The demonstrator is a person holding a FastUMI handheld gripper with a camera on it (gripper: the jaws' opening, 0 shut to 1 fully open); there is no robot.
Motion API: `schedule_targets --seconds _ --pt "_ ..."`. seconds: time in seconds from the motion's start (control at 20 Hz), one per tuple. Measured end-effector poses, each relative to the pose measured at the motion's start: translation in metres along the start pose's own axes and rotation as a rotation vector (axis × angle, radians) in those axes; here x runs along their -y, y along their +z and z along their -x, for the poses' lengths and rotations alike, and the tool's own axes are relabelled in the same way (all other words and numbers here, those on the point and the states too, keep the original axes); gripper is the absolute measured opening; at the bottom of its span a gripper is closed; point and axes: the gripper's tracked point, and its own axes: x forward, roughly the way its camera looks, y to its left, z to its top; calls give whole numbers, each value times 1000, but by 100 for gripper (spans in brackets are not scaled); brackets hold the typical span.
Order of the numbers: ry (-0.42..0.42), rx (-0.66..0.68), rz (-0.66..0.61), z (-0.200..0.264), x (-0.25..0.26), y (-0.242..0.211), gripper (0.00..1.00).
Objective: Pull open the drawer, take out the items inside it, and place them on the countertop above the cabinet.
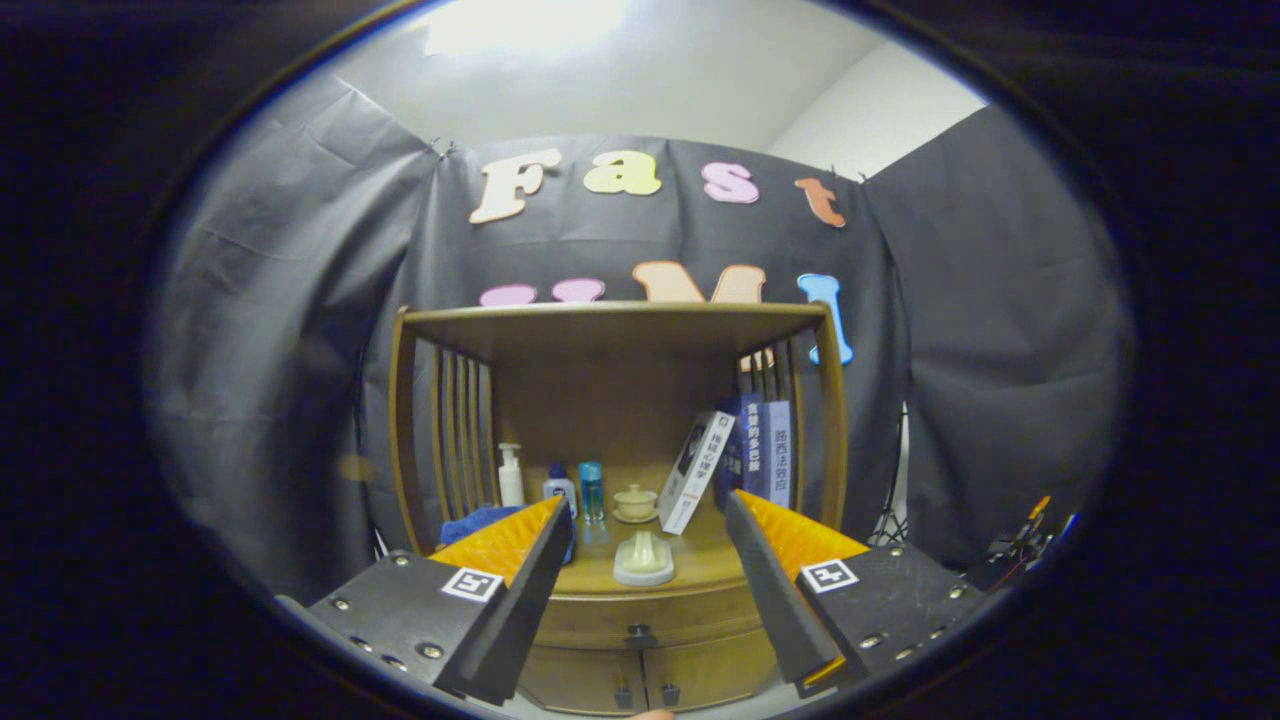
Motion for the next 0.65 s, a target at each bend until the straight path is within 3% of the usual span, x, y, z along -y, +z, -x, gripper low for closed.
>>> schedule_targets --seconds 0.3,0.45,0.65 --pt "-41 85 -80 31 26 27 93" --pt "-105 89 -74 45 46 29 91" --pt "-126 55 -37 56 60 23 91"
